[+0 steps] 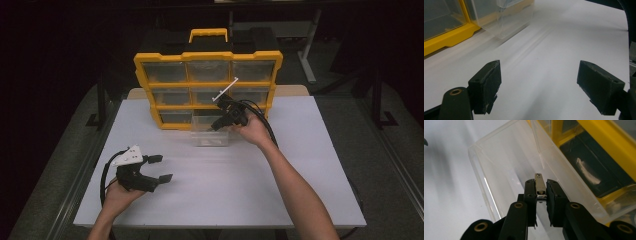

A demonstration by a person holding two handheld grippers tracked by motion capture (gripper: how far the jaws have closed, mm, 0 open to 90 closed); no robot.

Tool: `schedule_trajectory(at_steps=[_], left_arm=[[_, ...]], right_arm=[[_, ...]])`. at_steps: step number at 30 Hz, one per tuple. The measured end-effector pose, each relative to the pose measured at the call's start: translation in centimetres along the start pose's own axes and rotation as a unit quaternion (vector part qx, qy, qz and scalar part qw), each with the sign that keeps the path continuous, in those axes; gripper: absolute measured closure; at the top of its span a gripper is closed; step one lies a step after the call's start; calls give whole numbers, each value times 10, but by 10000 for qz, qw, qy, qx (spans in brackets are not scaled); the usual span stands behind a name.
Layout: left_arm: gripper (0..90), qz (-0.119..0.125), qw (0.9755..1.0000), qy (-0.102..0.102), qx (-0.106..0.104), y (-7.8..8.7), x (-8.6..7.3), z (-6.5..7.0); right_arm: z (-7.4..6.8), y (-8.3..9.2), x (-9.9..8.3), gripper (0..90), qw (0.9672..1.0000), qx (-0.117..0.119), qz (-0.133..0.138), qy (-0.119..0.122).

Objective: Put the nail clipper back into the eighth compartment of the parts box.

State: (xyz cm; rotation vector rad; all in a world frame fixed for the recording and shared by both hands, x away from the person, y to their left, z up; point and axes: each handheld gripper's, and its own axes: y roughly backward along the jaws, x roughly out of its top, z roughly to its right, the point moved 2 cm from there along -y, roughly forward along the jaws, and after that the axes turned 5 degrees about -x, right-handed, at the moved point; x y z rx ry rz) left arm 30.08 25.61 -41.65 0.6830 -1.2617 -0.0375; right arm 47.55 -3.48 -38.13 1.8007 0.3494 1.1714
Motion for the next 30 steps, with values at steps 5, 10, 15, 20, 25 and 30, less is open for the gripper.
schedule_trajectory(at_steps=[5, 10, 15, 20, 25, 30], left_arm=[[195, 5, 10000, 15, -4, 0, 0, 0], [195, -5, 10000, 2, -6, 0, 0, 0], [195, 18, 10000, 35, -15, 0, 0, 0], [194, -8, 10000, -19, -22, -1, 0, -1], [191, 1, 10000, 9, -16, -2, 0, 0], [192, -29, 10000, 10, -19, -2, 0, 0]], right_arm=[[1, -3, -1, 769, 9999, 34, -89, -50], [2, -1, 0, 695, 9999, 102, 24, -88], [3, 9, -2, 643, 9994, 196, 194, -188], [3, 20, -4, 567, 9977, 424, 486, -199], [1, 30, -7, 463, 9960, 511, 662, -312], [-1, 39, -9, 367, 9948, 536, 775, -382]])
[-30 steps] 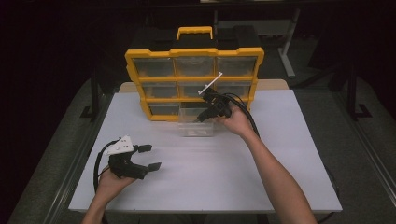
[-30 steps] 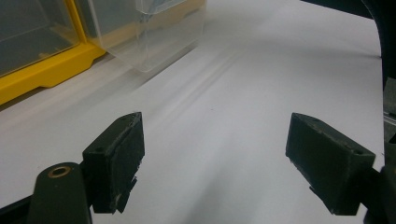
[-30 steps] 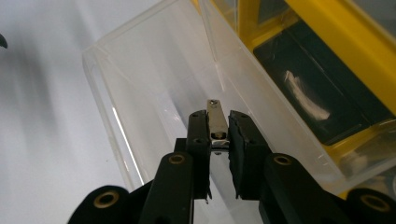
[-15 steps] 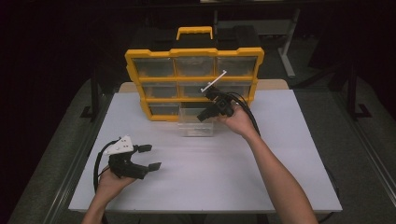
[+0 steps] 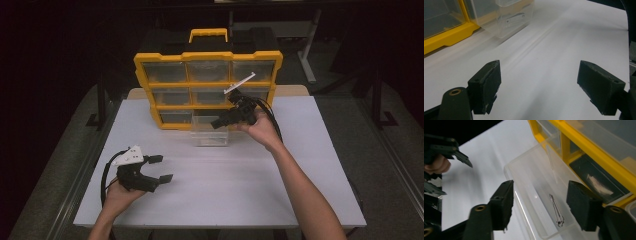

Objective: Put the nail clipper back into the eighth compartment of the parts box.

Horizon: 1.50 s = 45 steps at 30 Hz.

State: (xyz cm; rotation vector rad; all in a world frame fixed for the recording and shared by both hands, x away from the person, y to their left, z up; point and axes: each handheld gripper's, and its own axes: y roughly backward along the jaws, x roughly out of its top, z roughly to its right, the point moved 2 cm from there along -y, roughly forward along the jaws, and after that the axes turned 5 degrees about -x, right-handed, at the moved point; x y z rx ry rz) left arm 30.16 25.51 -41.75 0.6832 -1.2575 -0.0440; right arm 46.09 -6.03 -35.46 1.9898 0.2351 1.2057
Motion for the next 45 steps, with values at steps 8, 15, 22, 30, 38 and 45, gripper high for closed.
schedule_trajectory(at_steps=[8, 15, 22, 30, 38, 45], left_arm=[[192, 10, 10000, 6, -5, 0, 0, 0], [192, 32, 10000, 10, -23, 0, 0, 0], [192, 24, 10000, 39, -15, 1, 0, 0], [192, 47, 10000, 15, -17, 1, 0, 0], [192, 44, 10000, -18, -15, 0, 1, 1], [192, 34, 10000, -4, -16, 0, 1, 1]], right_arm=[[-5, 12, -1, 248, 9996, 135, 253, -87], [-13, 18, -4, 166, 9993, 79, 357, -84], [-21, 23, -6, 137, 9990, 114, 428, -23], [-31, 29, -10, 138, 9985, 163, 518, 108], [-44, 33, -14, 138, 9980, 203, 537, 270], [-58, 29, -17, 140, 9976, 267, 492, 409]])
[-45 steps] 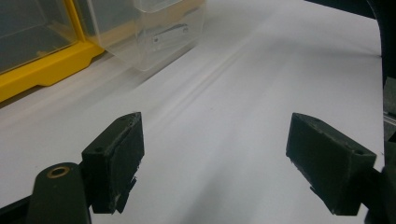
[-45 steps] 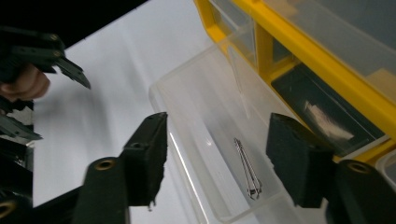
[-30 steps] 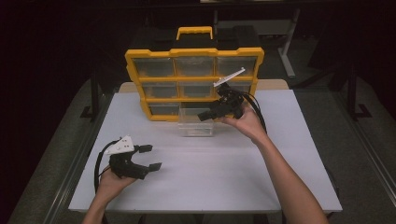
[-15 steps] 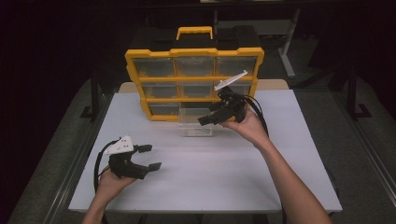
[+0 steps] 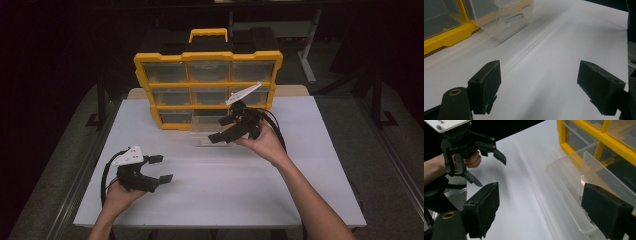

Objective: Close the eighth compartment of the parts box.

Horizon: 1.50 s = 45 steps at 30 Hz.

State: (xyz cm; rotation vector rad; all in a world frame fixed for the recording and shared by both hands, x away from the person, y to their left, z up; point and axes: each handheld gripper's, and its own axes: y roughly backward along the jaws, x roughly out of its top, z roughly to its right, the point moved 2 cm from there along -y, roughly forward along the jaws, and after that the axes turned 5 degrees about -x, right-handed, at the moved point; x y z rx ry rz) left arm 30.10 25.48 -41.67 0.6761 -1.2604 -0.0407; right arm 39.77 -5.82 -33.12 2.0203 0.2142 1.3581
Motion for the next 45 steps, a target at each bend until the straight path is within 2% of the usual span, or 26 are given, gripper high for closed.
schedule_trajectory(at_steps=[3, 4, 6, 10, 16, 23, 27, 29, 34, 43, 45], left_arm=[[192, -4, 10000, -20, 3, 0, 0, 0], [192, 7, 10000, -24, 1, 0, 0, 0], [192, 6, 10000, -35, -1, 0, 0, 0], [192, 17, 10000, -3, -5, 0, 0, 0], [192, -3, 10000, -49, 10, 0, 0, -1], [192, -49, 10000, 27, 18, 0, 0, 1], [191, -42, 10000, -47, 2, -2, 0, 1], [191, -36, 10000, -9, -1, -2, 0, 2], [191, -6, 10000, 36, 4, 0, 0, 1], [191, -6, 10000, 84, 5, 0, -1, 1], [191, 25, 10000, 95, 0, 0, -1, 2]], right_arm=[[-3, -2, -2, 143, 10000, 16, -27, 71], [-2, -3, -3, 143, 9998, -23, -32, 185], [-5, -4, -4, 144, 10000, 26, -22, 54], [-8, -8, -7, 187, 9999, 42, -27, 89], [-13, -13, -12, 316, 9998, 58, -102, 187], [-13, -15, -15, 463, 9996, 136, -50, 228], [-13, -19, -18, 527, 9995, 132, -115, 265], [-13, -22, -21, 575, 9993, 118, -150, 313], [-13, -30, -24, 646, 9993, 190, -234, 212], [-9, -46, -28, 756, 9987, 214, -339, 312], [-9, -49, -29, 784, 9984, 155, -416, 346]])
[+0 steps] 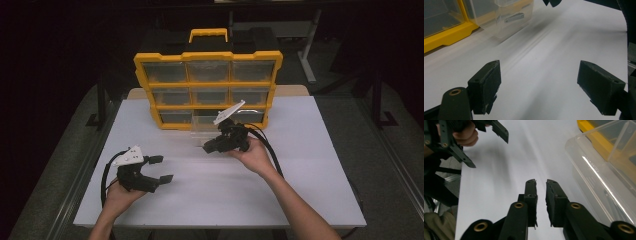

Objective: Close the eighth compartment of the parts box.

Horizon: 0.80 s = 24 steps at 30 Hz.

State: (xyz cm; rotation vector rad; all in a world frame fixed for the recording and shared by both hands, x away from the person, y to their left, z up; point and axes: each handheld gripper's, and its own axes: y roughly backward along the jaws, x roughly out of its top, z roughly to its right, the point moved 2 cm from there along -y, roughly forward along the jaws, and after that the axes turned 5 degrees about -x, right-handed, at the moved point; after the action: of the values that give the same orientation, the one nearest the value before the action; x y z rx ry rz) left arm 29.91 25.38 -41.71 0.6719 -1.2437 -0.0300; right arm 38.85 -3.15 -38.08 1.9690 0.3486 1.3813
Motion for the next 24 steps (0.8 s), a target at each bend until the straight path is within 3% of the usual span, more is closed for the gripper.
schedule_trajectory(at_steps=[8, 24], left_arm=[[191, -10, 10000, -15, -18, 1, 0, 0], [191, 5, 10000, -57, -9, 3, 0, -1]], right_arm=[[1, -10, -1, 853, 9999, -54, -118, 52], [7, -21, 3, 885, 9987, -365, -307, 199]])
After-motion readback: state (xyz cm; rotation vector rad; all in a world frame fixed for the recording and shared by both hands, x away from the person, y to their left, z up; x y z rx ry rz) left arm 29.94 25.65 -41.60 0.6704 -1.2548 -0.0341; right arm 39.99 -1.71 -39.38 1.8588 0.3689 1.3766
